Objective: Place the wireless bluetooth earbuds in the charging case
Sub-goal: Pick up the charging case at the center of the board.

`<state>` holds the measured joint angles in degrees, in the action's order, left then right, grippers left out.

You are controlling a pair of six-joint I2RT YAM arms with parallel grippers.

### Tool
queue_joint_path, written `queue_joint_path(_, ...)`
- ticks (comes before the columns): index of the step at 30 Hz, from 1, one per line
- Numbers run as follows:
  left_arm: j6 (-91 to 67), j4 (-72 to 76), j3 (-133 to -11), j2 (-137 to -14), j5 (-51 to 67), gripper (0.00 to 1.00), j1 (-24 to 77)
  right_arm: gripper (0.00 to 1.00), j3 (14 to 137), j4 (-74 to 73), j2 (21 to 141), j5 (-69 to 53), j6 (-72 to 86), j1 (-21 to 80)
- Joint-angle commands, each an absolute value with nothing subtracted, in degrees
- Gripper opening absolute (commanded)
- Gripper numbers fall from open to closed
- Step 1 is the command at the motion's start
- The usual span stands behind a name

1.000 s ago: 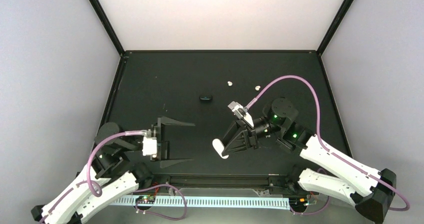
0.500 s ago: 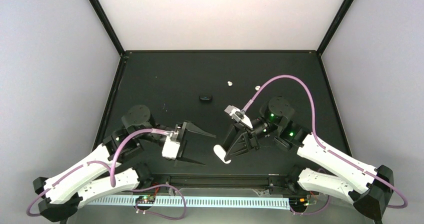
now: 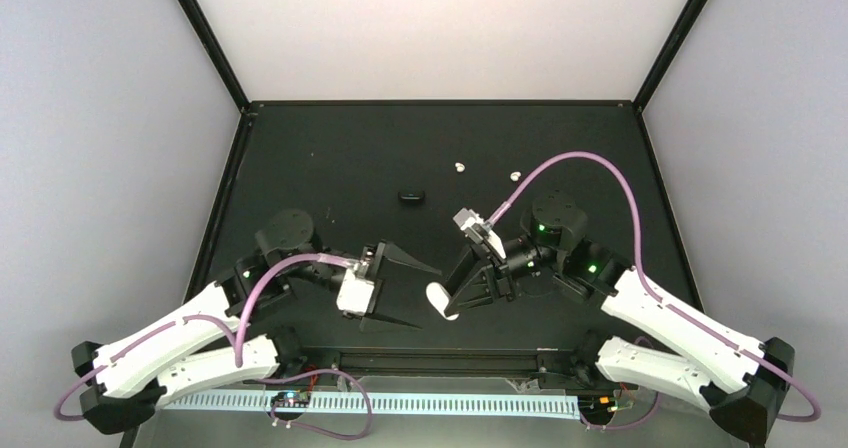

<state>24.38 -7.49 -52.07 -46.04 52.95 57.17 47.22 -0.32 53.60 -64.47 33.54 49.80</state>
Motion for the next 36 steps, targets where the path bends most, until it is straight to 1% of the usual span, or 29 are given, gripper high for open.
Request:
queue_joint_path(1,20.3,-0.7,-48.2,-38.6,41.5,0.85,57.5,0.21,50.6,-8.6,49.0,-50.8,23.9,49.6)
queue_joint_path(4,11.4,8.0,-42.7,-31.7,32.8,0.88,57.5,0.2,50.5,-7.2,45.0,-41.4,19.2,49.8)
queue_joint_path(6,1.5,15.9,-39.2,-29.0,28.2,0.88,57.5,0.2,49.8,-2.9,42.2,-36.0,16.0,49.9)
queue_joint_path(9,-11.9,25.0,-36.8,-28.4,21.2,0.89,57.5,0.21,48.6,6.3,40.1,-31.9,12.4,50.1)
queue_joint_path(11,-19.8,30.3,-36.5,-29.8,19.6,0.9,57.5,0.21,48.9,12.3,40.6,-31.7,10.0,50.1)
queue_joint_path(16,-40.5,49.1,-36.6,-38.5,21.1,0.9,57.4,0.2,48.9,30.3,43.8,-34.3,7.1,50.1)
queue_joint_path(19,-50.3,61.5,-38.3,-45.0,23.2,0.89,57.3,0.19,50.7,37.9,45.7,-36.1,7.1,50.1)
queue_joint_path(21,-55.0,65.4,-40.8,-48.8,25.2,0.88,57.2,0.19,52.1,42.2,46.9,-37.6,8.1,50.2)
queue_joint_path(26,-63.1,71.5,-45.1,-54.9,26.4,0.86,56.4,0.19,57.1,47.0,48.6,-42.1,9.9,50.2)
queue_joint_path(30,-70.3,75.1,-48.4,-59.0,27.3,0.83,54.9,0.19,59.9,47.9,49.7,-46.3,11.8,50.2)
queue_joint_path(36,-81.6,82.5,-54.9,-67.0,29.8,0.72,54.6,0.19,61.8,47.2,51.0,-49.8,10.9,50.3)
